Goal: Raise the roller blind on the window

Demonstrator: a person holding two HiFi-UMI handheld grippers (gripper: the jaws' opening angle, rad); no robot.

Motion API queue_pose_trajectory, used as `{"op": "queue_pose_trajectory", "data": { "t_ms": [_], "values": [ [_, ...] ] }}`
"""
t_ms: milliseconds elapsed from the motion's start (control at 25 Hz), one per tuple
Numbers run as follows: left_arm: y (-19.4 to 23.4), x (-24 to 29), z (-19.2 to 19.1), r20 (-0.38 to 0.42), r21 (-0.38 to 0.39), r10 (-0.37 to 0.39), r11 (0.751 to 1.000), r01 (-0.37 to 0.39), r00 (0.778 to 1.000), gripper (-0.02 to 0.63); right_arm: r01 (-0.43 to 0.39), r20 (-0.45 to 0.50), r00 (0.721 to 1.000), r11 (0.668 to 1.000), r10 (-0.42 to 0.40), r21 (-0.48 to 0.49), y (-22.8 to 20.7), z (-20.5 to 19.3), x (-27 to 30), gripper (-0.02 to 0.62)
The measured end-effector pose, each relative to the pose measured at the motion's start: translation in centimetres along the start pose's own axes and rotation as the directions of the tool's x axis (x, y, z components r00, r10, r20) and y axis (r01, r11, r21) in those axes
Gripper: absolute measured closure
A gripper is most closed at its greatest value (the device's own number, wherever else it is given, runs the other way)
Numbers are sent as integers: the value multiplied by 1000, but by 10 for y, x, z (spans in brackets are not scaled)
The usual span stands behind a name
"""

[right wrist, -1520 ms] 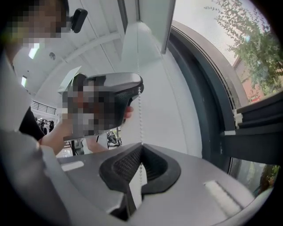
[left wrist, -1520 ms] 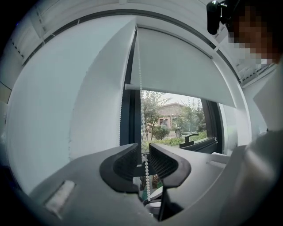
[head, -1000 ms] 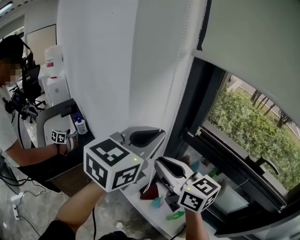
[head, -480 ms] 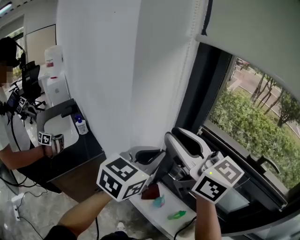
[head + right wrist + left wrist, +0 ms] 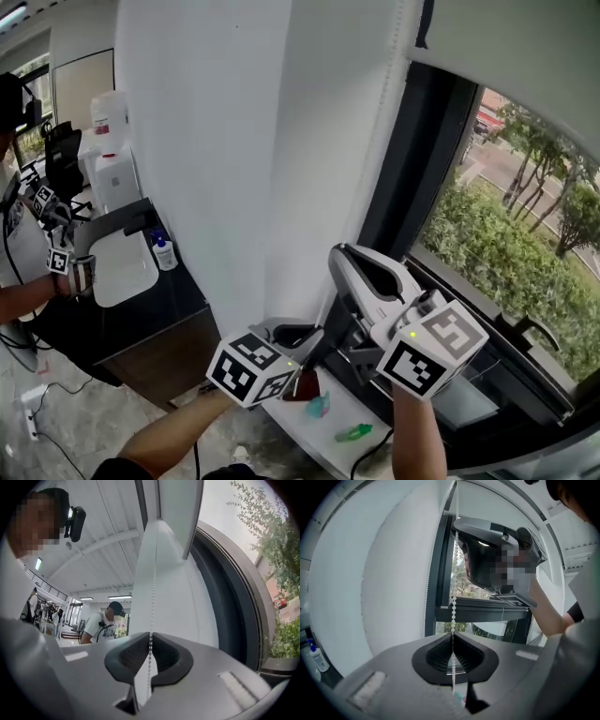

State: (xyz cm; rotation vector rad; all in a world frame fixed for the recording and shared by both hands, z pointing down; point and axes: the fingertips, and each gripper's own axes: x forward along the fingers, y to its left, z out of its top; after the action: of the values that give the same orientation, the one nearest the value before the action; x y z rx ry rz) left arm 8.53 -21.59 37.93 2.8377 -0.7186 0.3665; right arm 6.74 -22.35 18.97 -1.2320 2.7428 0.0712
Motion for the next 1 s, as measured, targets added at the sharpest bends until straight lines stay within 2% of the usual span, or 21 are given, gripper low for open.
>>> {"op": "queue_pose_trajectory", "data": {
  "t_ms": [360, 560, 680, 840, 920, 1000],
  "values": [
    [-8, -1, -1, 8, 12, -9, 1000, 9, 1000, 588, -22, -17, 1000, 1000, 23, 21, -1, -6, 4, 585],
    [-5, -16, 3, 27, 9, -19, 1000, 19, 999, 586, 13, -5, 1000, 1000, -13, -1, -5, -5, -2, 588],
    [-4, -37, 33, 148, -4, -1, 1000, 2, 989, 551, 10, 3, 1000, 1000, -10, 19, -5, -10, -10, 588],
    [3, -66, 97, 326, -35, 7, 999, 5, 946, 541, 12, -54, 999, 999, -10, 39, -6, -40, -7, 588],
    [3, -71, 121, 360, -4, 16, 1000, -16, 933, 541, 7, -89, 996, 998, -2, 61, -2, -63, -6, 588],
    [2, -68, 134, 368, 36, 14, 999, -29, 930, 541, 16, -128, 992, 997, -7, 69, 1, -88, -6, 588]
  ]
}}
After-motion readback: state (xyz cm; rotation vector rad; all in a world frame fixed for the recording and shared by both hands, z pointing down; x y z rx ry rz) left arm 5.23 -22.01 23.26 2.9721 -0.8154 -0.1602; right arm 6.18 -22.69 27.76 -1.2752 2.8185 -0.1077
